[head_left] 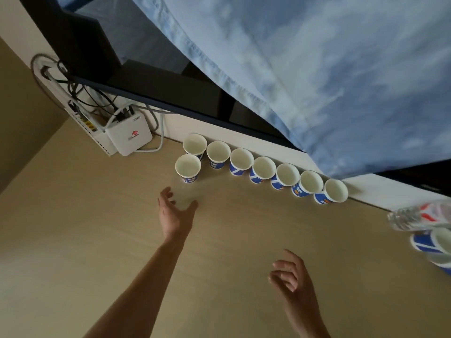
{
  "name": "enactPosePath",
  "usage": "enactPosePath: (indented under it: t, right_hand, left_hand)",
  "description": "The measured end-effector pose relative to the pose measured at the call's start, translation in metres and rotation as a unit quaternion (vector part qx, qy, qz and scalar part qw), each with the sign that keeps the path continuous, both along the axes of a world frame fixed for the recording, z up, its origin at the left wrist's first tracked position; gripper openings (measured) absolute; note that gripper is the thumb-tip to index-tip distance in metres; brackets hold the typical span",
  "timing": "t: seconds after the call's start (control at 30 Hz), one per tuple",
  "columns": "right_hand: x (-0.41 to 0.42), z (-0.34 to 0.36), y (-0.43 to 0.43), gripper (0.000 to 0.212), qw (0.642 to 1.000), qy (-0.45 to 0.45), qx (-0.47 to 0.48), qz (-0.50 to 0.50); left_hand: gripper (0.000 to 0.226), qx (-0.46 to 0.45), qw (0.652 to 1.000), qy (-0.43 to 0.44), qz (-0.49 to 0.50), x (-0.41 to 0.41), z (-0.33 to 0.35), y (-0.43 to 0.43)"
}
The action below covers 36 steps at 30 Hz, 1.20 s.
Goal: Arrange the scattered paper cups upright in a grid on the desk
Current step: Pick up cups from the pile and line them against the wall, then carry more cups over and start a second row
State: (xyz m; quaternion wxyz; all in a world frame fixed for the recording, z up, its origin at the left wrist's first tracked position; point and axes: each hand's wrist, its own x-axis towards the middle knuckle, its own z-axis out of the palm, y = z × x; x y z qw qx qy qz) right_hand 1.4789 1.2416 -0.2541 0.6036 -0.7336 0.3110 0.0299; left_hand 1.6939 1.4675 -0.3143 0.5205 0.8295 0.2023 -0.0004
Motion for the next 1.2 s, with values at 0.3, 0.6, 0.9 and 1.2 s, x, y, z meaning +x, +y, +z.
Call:
enactPosePath:
  t: [0.3,0.6,0.9,1.2]
  right_hand:
    - [-0.031,0.028,-0.015,0.064,0.999,-0.004,0.014,-0.040]
    - [-0.109,0.042,-0.090,0.043,0.996,-0.019,0.016,-0.090]
    - [-0.261,0.045,-0.222,0.043,0.987,-0.039,-0.028,-0.154]
    - [-0.427,0.031,-0.310,0.065,0.939,0.102,-0.312,-0.100]
  left_hand:
    - [0.052,-0.153,0.971,0.039,-0.178,-0.147,0.060,-0.087]
    - [0.048,-0.140,0.939,0.042,-0.311,-0.242,0.110,-0.159]
    - [0.034,-0.125,0.918,0.077,-0.367,-0.363,0.120,-0.275]
    - [0.027,-0.092,0.868,0.108,-0.476,-0.454,0.129,-0.373]
